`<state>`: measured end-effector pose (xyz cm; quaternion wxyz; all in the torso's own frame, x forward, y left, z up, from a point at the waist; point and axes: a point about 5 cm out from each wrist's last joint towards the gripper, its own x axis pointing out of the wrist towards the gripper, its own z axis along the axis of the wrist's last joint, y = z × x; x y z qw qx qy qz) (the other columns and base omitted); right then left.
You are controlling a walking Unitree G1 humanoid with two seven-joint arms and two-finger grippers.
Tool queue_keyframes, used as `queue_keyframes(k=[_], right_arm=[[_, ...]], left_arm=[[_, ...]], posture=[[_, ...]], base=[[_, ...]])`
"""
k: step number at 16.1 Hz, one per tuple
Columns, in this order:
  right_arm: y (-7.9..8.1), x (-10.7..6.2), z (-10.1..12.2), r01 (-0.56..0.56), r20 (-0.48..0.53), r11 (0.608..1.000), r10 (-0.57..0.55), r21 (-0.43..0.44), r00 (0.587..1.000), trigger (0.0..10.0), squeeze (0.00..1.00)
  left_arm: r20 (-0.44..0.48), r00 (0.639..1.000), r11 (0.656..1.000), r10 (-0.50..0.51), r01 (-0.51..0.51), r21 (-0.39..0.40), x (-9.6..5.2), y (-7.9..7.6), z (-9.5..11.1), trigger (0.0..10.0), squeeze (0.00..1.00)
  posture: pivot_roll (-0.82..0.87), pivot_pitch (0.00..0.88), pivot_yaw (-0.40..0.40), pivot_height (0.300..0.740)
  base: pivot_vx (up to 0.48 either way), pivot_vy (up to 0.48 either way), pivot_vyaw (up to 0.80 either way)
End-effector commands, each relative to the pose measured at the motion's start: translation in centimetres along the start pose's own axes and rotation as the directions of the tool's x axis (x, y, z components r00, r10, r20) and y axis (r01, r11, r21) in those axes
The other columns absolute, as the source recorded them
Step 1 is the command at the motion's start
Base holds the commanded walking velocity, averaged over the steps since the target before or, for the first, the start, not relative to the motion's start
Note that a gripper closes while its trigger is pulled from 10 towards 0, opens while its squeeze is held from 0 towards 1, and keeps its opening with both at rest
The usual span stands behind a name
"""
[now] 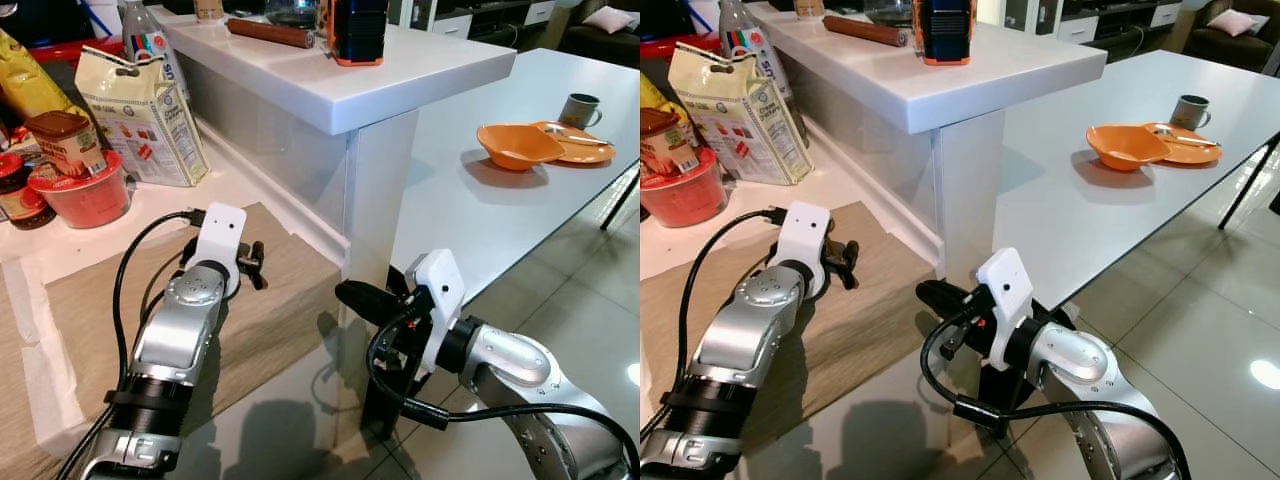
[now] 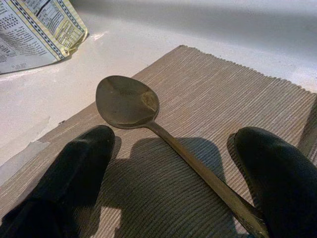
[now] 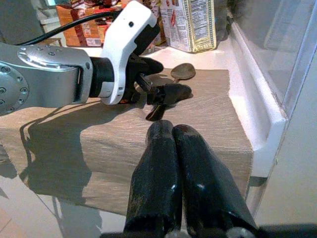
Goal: Setting the table
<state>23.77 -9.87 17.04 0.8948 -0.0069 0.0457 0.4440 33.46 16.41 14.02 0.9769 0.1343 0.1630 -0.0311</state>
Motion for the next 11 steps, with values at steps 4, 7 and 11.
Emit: queue_keyframes(k=[4, 7, 11], right_arm=[[0.05, 0.18, 0.05, -0.008, 0.005, 1.000, 0.008, -0.005, 1.000, 10.0, 0.00], [0.05, 0.18, 0.05, -0.008, 0.005, 1.000, 0.008, -0.005, 1.000, 10.0, 0.00], [0.05, 0.18, 0.05, -0.008, 0.005, 1.000, 0.008, -0.005, 1.000, 10.0, 0.00]], left_arm=[[-0.222, 0.975, 1.000, 0.009, -0.009, 0.002, -0.15, 0.30, -4.79, 10.0, 0.00], [-0.222, 0.975, 1.000, 0.009, -0.009, 0.002, -0.15, 0.30, -4.79, 10.0, 0.00], [-0.222, 0.975, 1.000, 0.009, -0.009, 0.002, -0.15, 0.30, -4.79, 10.0, 0.00]], posture=[[-0.03, 0.000, 0.029, 0.732], [-0.03, 0.000, 0.029, 0.732], [-0.03, 0.000, 0.029, 0.732]], base=[[0.000, 0.000, 0.00], [0.000, 0.000, 0.00], [0.000, 0.000, 0.00]])
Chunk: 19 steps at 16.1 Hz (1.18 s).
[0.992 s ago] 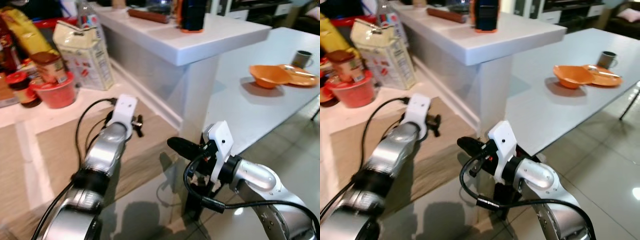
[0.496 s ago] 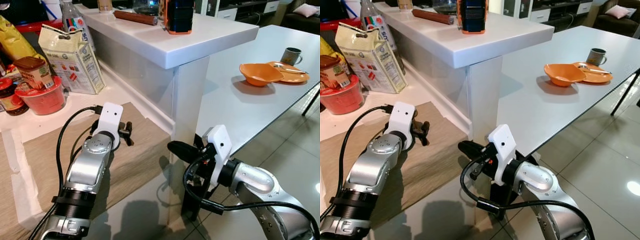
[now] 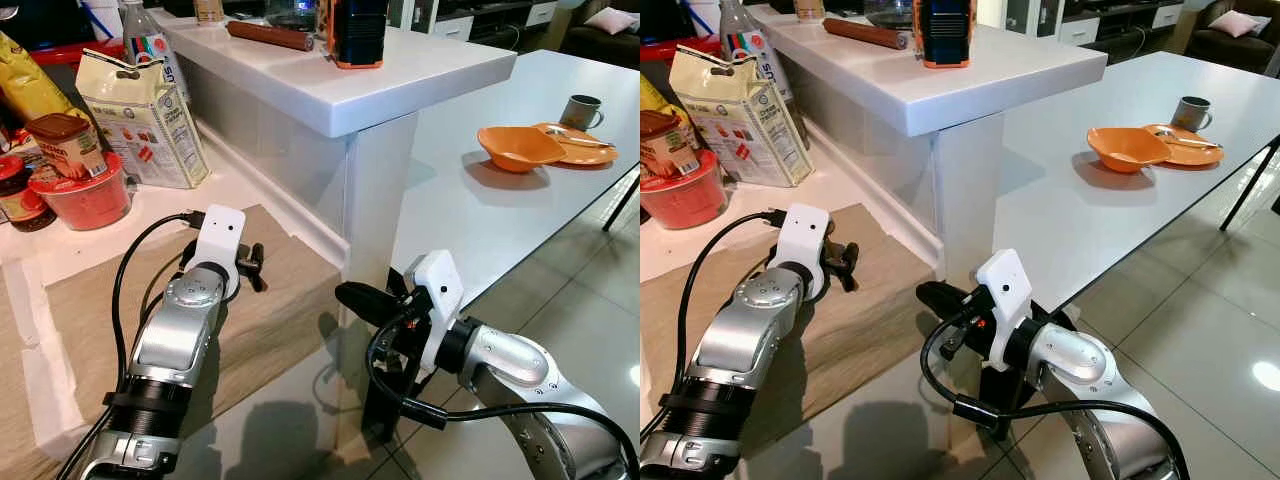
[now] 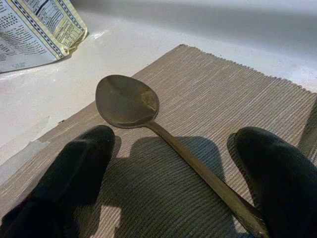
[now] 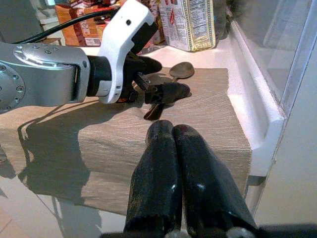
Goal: Setting the table
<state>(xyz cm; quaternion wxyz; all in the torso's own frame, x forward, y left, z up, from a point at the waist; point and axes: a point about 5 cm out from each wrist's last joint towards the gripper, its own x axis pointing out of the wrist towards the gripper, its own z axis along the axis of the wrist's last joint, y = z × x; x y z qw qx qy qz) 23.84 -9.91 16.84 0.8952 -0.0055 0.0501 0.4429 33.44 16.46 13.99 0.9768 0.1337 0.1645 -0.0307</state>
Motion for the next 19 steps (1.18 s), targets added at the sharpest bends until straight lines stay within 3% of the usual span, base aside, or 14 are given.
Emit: queue_keyframes(k=[1, 4, 5, 6, 8, 12, 19], right_arm=[[0.1, 0.1, 0.2, -0.010, 0.011, 1.000, 0.010, -0.012, 1.000, 10.0, 0.00], [0.1, 0.1, 0.2, -0.010, 0.011, 1.000, 0.010, -0.012, 1.000, 10.0, 0.00], [-0.8, 0.5, 0.4, 0.052, 0.025, 0.999, -0.052, -0.007, 0.998, 10.0, 0.00], [-1.1, 0.4, 0.5, 0.073, 0.024, 0.997, -0.073, -0.008, 0.997, 10.0, 0.00], [-1.0, 0.1, 0.4, 0.067, 0.014, 0.998, -0.066, -0.008, 0.998, 10.0, 0.00], [-0.7, 0.0, 0.2, 0.056, 0.008, 0.998, -0.056, -0.001, 0.998, 10.0, 0.00], [-0.6, 0.2, 0.1, 0.041, 0.000, 0.999, -0.041, 0.001, 0.999, 10.0, 0.00]], left_arm=[[-0.219, 0.976, 1.000, 0.009, -0.008, 0.003, -0.1, 0.3, -4.7, 10.0, 0.00], [-0.219, 0.976, 1.000, 0.009, -0.008, 0.003, -0.1, 0.3, -4.7, 10.0, 0.00], [0.034, 0.998, 0.980, 0.047, -0.039, -0.197, 1.5, -0.5, 1.1, 10.0, 0.00], [0.128, 0.989, 0.952, 0.072, -0.031, -0.304, 2.3, -1.1, 3.8, 10.0, 0.00], [0.121, 0.990, 0.936, 0.076, -0.029, -0.351, 2.4, -1.3, 4.2, 10.0, 0.00], [0.093, 0.991, 0.926, 0.096, -0.055, -0.373, 2.2, -2.3, 4.3, 10.0, 0.00], [-0.059, 0.995, 0.938, 0.082, -0.097, -0.334, 3.4, -4.3, 2.2, 10.0, 0.00]], posture=[[-0.03, 0.000, 0.029, 0.732], [-0.03, 0.000, 0.029, 0.732], [-0.09, 0.000, 0.013, 0.732], [-0.09, 0.000, 0.013, 0.732], [-0.10, 0.000, 0.015, 0.732], [-0.10, 0.000, 0.015, 0.732], [-0.10, 0.000, 0.011, 0.732]], base=[[0.000, 0.000, 0.00], [0.000, 0.000, 0.00], [0.000, 0.000, 0.00], [0.000, 0.000, 0.00], [0.000, 0.000, 0.00], [0.000, 0.000, 0.00], [0.000, 0.000, 0.00]])
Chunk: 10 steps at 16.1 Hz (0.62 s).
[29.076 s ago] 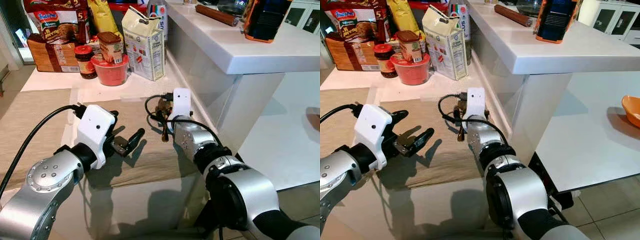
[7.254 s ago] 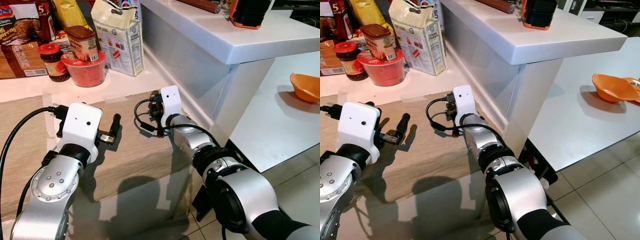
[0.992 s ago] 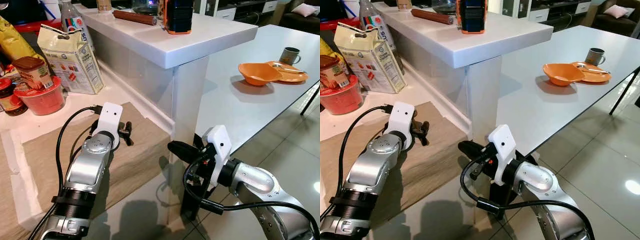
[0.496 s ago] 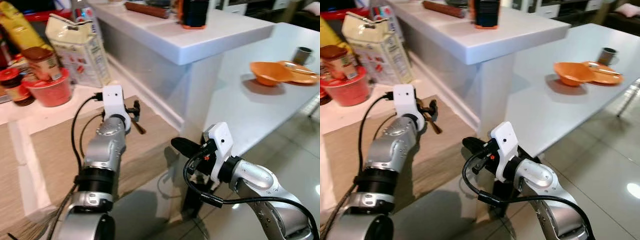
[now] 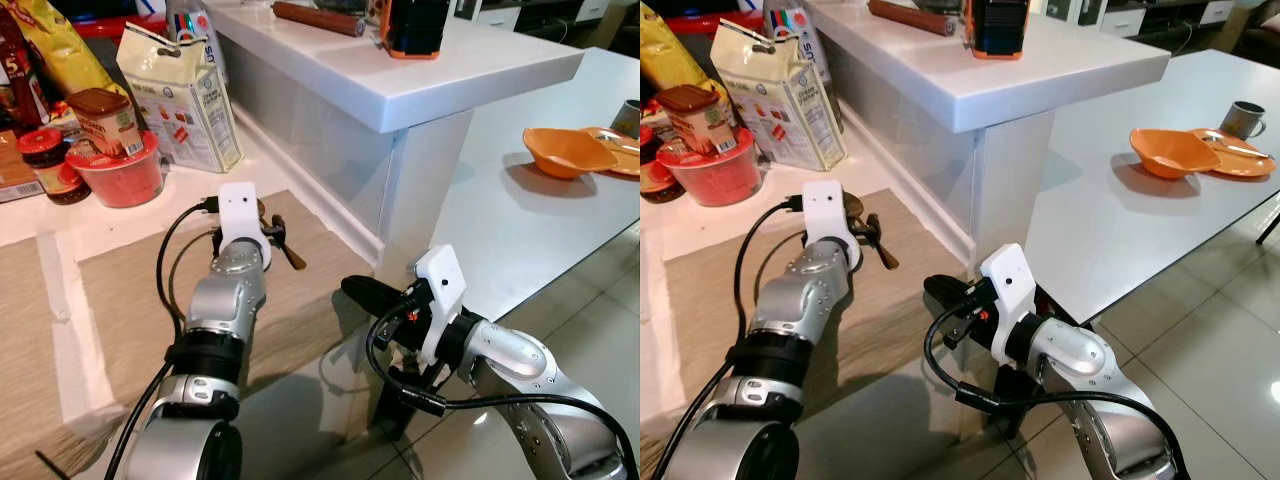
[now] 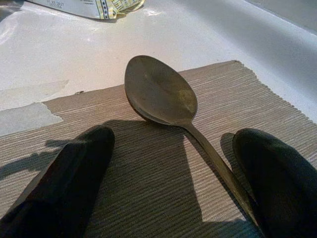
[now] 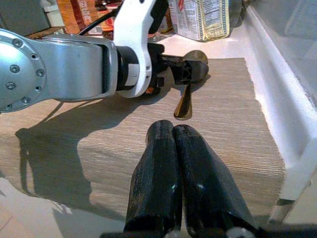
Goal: Setting the table
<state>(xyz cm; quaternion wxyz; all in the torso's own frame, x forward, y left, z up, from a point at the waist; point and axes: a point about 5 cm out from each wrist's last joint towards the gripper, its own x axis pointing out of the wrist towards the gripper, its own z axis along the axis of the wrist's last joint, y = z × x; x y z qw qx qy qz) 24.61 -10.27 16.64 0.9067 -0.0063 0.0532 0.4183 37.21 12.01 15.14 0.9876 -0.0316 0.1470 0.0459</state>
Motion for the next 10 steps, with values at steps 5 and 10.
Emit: queue_keyframes(k=[5, 10], right_arm=[[0.3, 0.0, 0.2, -0.012, 0.005, 1.000, 0.012, 0.000, 1.000, 10.0, 0.00], [0.4, 0.1, 0.1, -0.013, 0.005, 1.000, 0.013, 0.008, 1.000, 10.0, 0.00]], left_arm=[[-0.154, 0.987, 0.990, -0.054, 0.073, 0.123, 0.1, -1.2, -2.9, 10.0, 0.00], [-0.230, 0.970, 0.968, -0.082, 0.132, 0.213, 0.0, -0.4, -4.7, 10.0, 1.00]], posture=[[-0.10, 0.000, 0.016, 0.732], [-0.09, 0.000, 0.019, 0.732]], base=[[0.000, 0.000, 0.00], [0.000, 0.000, 0.00]])
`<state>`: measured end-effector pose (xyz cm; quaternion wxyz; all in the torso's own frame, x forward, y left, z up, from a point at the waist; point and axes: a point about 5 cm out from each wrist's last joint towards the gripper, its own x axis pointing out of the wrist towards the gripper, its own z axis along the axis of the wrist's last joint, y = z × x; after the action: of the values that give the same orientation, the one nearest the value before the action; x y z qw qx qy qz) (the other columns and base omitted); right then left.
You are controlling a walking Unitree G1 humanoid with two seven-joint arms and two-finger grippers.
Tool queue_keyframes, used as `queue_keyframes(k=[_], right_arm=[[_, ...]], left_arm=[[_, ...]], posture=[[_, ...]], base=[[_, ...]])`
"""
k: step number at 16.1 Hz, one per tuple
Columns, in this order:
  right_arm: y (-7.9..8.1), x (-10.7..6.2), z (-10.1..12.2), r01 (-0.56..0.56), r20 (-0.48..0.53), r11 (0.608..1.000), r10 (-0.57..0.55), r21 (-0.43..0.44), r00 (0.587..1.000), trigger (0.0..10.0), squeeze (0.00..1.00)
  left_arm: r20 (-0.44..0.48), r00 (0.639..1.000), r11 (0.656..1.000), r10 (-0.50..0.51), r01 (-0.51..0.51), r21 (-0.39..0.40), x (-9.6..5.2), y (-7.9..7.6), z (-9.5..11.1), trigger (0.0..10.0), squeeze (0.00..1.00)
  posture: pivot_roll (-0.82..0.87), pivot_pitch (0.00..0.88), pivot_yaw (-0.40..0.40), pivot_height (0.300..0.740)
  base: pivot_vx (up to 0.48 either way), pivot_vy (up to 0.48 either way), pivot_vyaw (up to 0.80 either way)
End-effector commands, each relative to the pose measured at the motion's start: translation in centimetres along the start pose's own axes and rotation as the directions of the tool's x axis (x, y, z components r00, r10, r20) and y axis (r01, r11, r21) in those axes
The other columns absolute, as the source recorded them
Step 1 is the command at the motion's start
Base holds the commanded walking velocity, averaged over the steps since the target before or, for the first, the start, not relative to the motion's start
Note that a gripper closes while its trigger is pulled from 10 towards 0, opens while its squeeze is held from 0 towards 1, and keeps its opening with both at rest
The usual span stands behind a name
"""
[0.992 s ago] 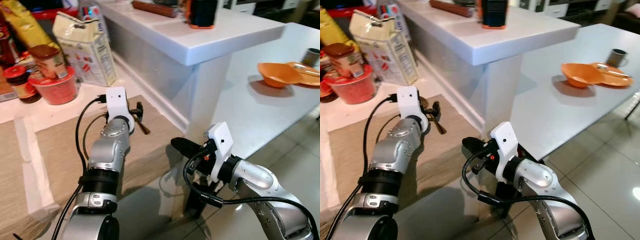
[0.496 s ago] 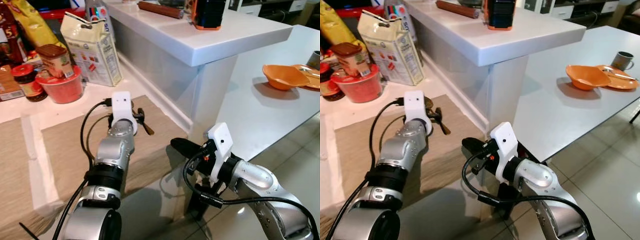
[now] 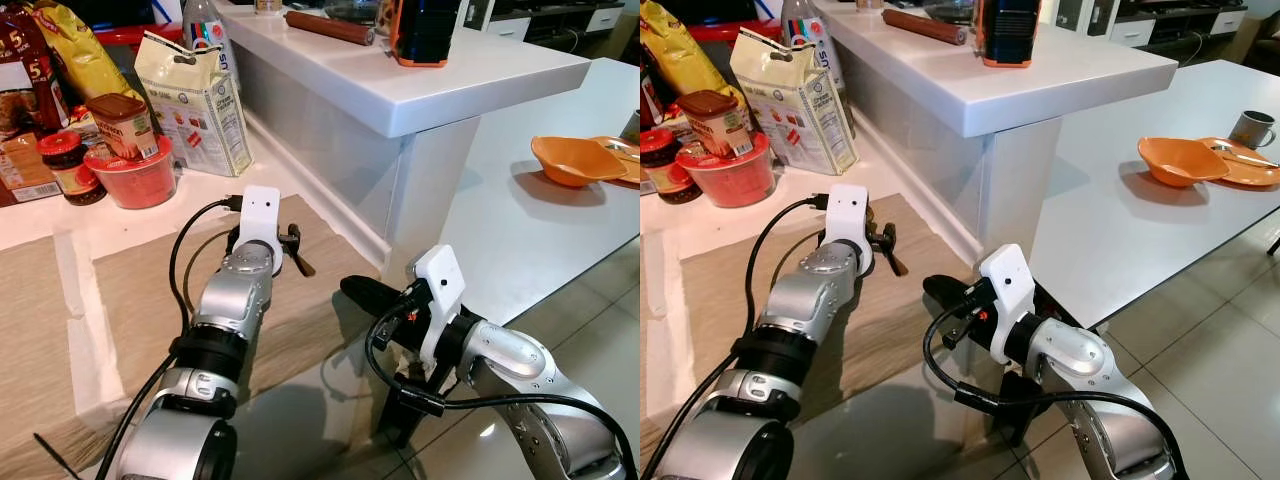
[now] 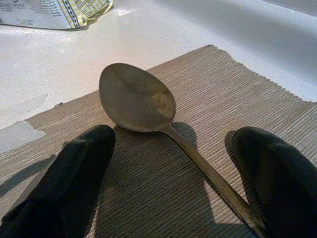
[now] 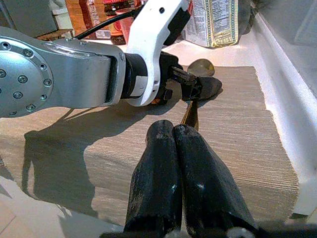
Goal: Setting the table
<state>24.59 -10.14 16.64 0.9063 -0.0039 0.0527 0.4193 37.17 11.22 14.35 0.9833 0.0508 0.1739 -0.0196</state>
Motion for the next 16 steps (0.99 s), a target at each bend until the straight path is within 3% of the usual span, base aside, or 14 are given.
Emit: queue_keyframes(k=[1, 3, 4, 5, 7, 11, 12, 16], right_arm=[[0.3, 0.1, 0.0, -0.012, 0.002, 1.000, 0.012, 0.006, 1.000, 10.0, 0.00], [0.4, 0.2, 0.0, -0.013, 0.002, 1.000, 0.013, 0.006, 1.000, 10.0, 0.00], [0.4, 0.2, 0.0, -0.013, 0.003, 1.000, 0.013, 0.004, 1.000, 10.0, 0.00], [0.3, 0.2, 0.0, -0.012, 0.004, 1.000, 0.012, 0.004, 1.000, 10.0, 0.00], [0.4, 0.3, 0.0, -0.014, 0.002, 1.000, 0.014, 0.004, 1.000, 10.0, 0.00], [0.4, 0.4, -0.1, -0.017, -0.001, 1.000, 0.017, 0.003, 1.000, 10.0, 0.00], [0.5, 0.4, -0.1, -0.018, 0.000, 1.000, 0.018, 0.003, 1.000, 10.0, 0.00], [0.5, 0.4, -0.2, -0.023, -0.001, 1.000, 0.023, 0.003, 1.000, 10.0, 0.00]], left_arm=[[-0.180, 0.983, 0.999, -0.024, 0.031, 0.034, 0.0, -0.3, -4.0, 10.0, 1.00], [-0.169, 0.985, 0.997, -0.027, 0.038, 0.062, 0.0, -0.1, -3.9, 10.0, 1.00], [-0.188, 0.982, 0.996, -0.013, 0.029, 0.079, 0.1, 0.0, -4.0, 10.0, 0.00], [-0.209, 0.978, 1.000, -0.020, 0.021, 0.003, 0.1, 0.2, -4.2, 0.0, 0.00], [-0.274, 0.961, 0.991, -0.046, 0.009, -0.134, 0.1, 0.4, -5.2, 0.0, 0.00], [-0.364, 0.924, 0.962, -0.115, 0.012, -0.272, -0.1, 0.2, -6.6, 0.0, 0.00], [-0.367, 0.922, 0.960, -0.121, 0.014, -0.281, -0.1, 0.2, -6.7, 0.0, 0.00], [-0.335, 0.937, 0.985, -0.100, 0.044, -0.169, 0.0, 0.4, -6.1, 0.0, 0.00]], posture=[[-0.09, 0.000, 0.020, 0.732], [-0.09, 0.000, 0.020, 0.732], [-0.09, 0.000, 0.020, 0.732], [-0.08, 0.000, 0.020, 0.732], [-0.08, 0.000, 0.020, 0.732], [-0.08, 0.000, 0.024, 0.732], [-0.08, 0.000, 0.025, 0.732], [-0.08, 0.000, 0.024, 0.732]], base=[[0.000, 0.000, 0.00], [0.000, 0.000, 0.00], [0.000, 0.000, 0.00], [0.000, 0.000, 0.00], [0.000, 0.000, 0.00], [0.000, 0.000, 0.00], [0.000, 0.000, 0.00], [0.000, 0.000, 0.00]])
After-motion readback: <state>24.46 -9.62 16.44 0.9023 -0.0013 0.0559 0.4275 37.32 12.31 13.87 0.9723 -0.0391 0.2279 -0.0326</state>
